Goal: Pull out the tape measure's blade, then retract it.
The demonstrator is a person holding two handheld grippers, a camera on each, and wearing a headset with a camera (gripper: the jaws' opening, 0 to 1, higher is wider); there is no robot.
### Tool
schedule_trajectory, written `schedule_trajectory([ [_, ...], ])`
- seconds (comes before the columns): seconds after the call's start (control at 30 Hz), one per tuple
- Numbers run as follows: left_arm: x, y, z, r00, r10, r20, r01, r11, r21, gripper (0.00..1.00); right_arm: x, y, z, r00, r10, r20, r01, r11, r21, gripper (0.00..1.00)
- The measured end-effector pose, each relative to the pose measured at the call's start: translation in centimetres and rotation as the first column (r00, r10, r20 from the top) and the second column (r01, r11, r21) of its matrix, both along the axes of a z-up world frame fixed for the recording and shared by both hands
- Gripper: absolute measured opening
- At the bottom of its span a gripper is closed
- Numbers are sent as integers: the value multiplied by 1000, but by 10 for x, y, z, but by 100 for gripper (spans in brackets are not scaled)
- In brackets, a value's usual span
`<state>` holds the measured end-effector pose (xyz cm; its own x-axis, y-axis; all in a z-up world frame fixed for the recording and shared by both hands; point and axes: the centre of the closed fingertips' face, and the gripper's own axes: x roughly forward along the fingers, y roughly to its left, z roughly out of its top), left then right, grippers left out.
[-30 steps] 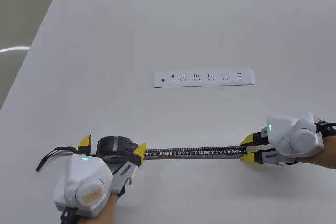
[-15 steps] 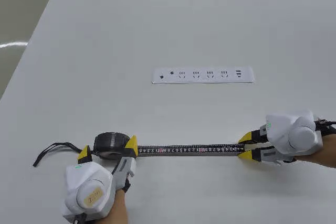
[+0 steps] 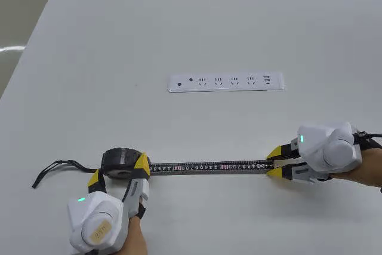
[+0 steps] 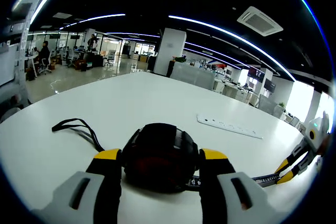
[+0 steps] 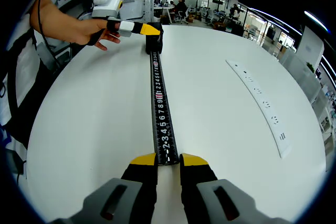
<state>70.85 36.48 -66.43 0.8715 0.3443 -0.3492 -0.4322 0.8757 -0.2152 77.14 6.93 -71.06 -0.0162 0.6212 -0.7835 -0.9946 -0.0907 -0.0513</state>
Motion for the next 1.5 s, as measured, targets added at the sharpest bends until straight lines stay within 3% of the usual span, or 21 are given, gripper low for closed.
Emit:
schedule_trajectory([
  [0.23, 3, 1, -1, 1000, -25, -1, 25, 999, 27, 59, 0, 0, 0, 1000, -5, -1, 5, 1000, 3, 15],
  [0.33, 4, 1, -3, 1000, -18, 4, 18, 1000, -1, 59, 1, 0, 0, 1000, -6, -2, 6, 1000, 3, 15],
  [0.67, 2, 0, -5, 1000, -27, 7, 28, 999, -21, 59, -1, 0, -1, 1000, -11, -3, 11, 1000, 13, 15],
  [1.5, 2, 0, -5, 999, -43, -10, 43, 999, -16, 56, -2, 0, 0, 1000, -19, -12, 19, 999, 40, 13],
])
